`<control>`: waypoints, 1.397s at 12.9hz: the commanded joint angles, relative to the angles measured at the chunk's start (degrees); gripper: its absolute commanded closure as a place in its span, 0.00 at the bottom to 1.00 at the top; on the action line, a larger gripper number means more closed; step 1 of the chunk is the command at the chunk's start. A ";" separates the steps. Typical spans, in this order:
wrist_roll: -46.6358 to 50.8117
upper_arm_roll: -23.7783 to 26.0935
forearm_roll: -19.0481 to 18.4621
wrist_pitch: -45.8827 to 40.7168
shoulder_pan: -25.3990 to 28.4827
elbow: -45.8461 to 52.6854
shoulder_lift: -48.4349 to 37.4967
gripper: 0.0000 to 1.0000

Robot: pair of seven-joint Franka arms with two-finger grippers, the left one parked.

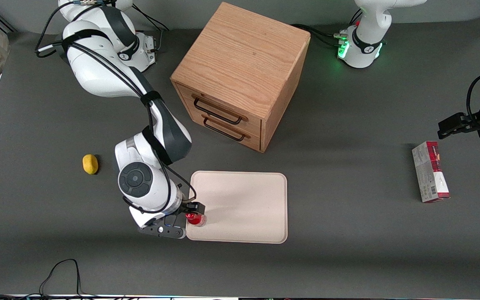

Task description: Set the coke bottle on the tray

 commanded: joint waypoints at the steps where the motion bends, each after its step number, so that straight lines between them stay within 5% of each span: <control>1: -4.23 0.31 -0.40 -7.19 -3.68 0.21 -5.05 0.00; 4: -16.68 0.49 2.58 -16.51 -10.27 -6.96 -15.39 0.00; 9: -38.58 -0.13 6.29 -10.02 -22.67 -43.52 -45.45 0.00; 12: -41.43 -2.32 6.29 -9.32 -22.60 -51.19 -54.08 0.00; 15: -41.25 -11.18 6.46 -7.48 -14.71 -56.55 -58.66 0.00; 18: -41.25 -11.12 6.81 -8.70 -15.92 -55.87 -58.86 0.00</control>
